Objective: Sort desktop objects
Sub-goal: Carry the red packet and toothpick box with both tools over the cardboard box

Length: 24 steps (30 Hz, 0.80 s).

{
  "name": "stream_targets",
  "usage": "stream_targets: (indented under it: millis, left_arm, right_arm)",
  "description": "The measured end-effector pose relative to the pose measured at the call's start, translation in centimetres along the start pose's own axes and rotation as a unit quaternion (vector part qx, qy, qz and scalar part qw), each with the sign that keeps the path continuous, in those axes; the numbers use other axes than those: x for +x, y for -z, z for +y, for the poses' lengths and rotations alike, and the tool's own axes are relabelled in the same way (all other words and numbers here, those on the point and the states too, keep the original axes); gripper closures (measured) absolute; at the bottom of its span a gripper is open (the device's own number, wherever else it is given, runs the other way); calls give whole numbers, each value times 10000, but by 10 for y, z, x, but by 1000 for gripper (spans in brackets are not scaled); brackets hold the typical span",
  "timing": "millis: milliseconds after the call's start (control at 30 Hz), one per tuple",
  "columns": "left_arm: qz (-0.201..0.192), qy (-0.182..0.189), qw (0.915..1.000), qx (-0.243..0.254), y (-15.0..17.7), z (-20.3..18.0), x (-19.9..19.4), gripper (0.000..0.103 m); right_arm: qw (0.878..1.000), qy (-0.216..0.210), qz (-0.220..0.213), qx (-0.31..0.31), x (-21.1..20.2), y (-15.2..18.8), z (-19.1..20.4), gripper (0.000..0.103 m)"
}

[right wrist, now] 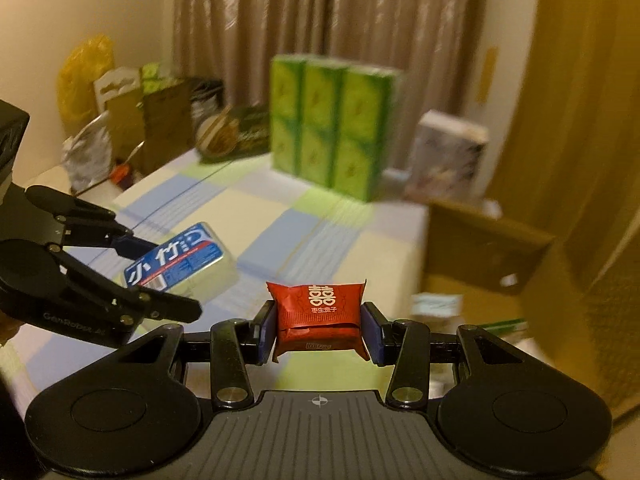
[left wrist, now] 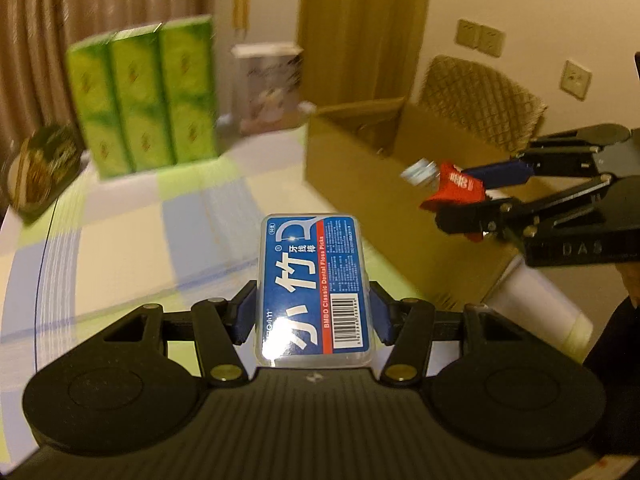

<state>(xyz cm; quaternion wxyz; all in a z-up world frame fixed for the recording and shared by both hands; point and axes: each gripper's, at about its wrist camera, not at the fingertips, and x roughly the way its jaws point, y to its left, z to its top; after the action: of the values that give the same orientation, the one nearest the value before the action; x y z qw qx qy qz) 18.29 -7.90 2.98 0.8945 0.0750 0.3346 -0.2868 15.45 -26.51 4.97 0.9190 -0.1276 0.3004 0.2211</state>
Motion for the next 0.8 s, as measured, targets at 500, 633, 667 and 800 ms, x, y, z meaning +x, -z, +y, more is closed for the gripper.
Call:
stream_targets:
  millis: [500, 633, 667, 800]
  left_arm:
    - [-71, 500, 9977, 453, -121, -83, 74, 51]
    - [-3, 543, 9979, 339, -138, -87, 103, 51]
    - [15, 529, 9981, 319, -141, -87, 110, 51]
    - [94, 542, 9981, 262, -148, -86, 135, 51]
  right_arm:
    - [9970, 659, 10, 403, -13, -2, -121, 61]
    - [9968, 656, -2, 457, 5, -4, -146, 61]
    - [9968, 649, 11, 459, 9, -4, -151, 61]
    - [9971, 636, 81, 409, 31, -6, -165, 61]
